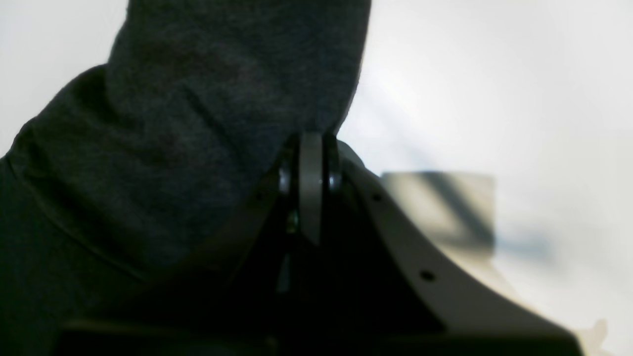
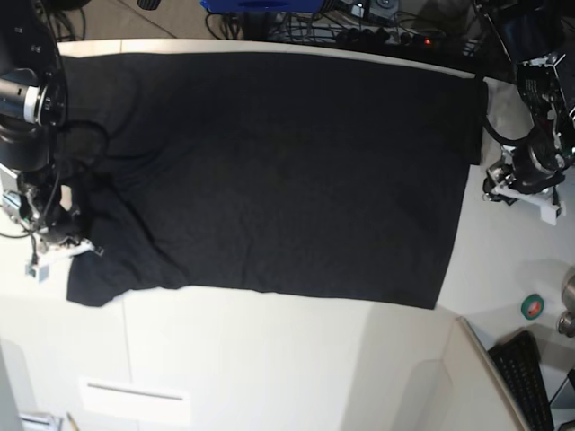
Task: Layout the t-shirt on the table in an organized manner, then fold the t-shirt properly
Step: 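Lift the hem with both grippers and fold it toward the collar edge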
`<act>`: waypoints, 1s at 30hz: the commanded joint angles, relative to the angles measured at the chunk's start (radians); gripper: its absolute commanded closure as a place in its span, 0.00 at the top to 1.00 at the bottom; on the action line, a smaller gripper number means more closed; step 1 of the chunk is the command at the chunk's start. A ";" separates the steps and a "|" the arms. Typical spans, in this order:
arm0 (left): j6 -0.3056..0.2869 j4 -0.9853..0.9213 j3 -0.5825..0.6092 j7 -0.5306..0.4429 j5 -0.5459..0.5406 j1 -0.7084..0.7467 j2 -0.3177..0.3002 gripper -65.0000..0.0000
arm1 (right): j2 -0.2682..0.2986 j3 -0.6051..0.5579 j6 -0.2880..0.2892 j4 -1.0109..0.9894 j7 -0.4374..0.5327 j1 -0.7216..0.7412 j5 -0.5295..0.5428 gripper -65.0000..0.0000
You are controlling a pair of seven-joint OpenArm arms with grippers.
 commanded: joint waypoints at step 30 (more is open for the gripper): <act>-0.009 -0.824 0.353 -0.338 0.260 -0.539 0.016 0.38 | -0.033 0.003 0.002 0.975 -0.289 -0.328 0.004 0.00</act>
